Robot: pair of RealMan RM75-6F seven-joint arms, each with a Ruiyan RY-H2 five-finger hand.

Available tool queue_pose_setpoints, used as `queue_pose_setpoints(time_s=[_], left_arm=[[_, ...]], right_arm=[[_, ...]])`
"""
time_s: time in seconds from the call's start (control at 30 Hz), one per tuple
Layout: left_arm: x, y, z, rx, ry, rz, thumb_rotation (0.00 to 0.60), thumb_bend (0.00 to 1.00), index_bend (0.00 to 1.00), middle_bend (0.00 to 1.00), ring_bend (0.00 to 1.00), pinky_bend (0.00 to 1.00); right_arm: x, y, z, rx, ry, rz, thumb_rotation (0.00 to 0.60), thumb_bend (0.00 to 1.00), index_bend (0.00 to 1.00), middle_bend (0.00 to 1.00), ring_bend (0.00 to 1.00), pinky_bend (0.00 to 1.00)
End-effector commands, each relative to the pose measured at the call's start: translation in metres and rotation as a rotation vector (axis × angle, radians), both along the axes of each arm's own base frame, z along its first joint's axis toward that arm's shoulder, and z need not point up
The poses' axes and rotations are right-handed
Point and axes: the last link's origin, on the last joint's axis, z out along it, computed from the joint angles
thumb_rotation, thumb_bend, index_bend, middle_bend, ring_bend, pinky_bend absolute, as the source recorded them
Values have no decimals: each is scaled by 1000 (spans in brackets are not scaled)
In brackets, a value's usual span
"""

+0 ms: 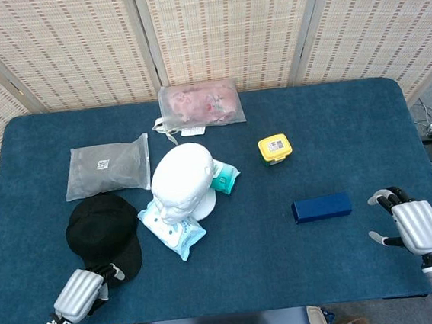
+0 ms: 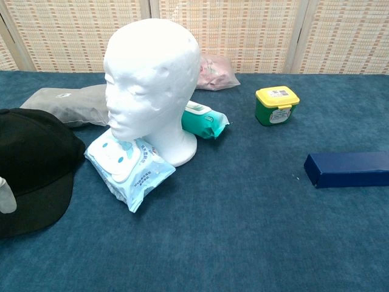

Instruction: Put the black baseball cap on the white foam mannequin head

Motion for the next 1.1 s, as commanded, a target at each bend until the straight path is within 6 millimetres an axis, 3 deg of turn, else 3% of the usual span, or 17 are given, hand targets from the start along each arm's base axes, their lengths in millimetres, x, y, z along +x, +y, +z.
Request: queue_pose_setpoints(time_s=[0.03, 0.53, 0.8, 1.1], left_arm=[[4, 9, -4, 5, 2, 16, 600, 900, 387, 391, 386, 588], [-3, 39, -4, 41, -7, 99, 600, 899, 385, 390, 381, 584], [-9, 55, 0, 87, 21, 139, 600, 900, 385, 390, 357, 462], [-19, 71, 12, 152, 52, 176, 600, 899, 386, 390, 350, 441]], right_arm=[[0, 0, 0, 4, 2, -1, 600, 120, 371, 320, 232, 566], [0, 0, 0, 6, -1, 1, 600, 120, 371, 320, 232, 566], [0, 0, 1, 2, -9, 3, 600, 119, 371, 320, 232, 566], [0, 1, 1, 4, -5, 4, 600, 119, 371, 320, 232, 566]])
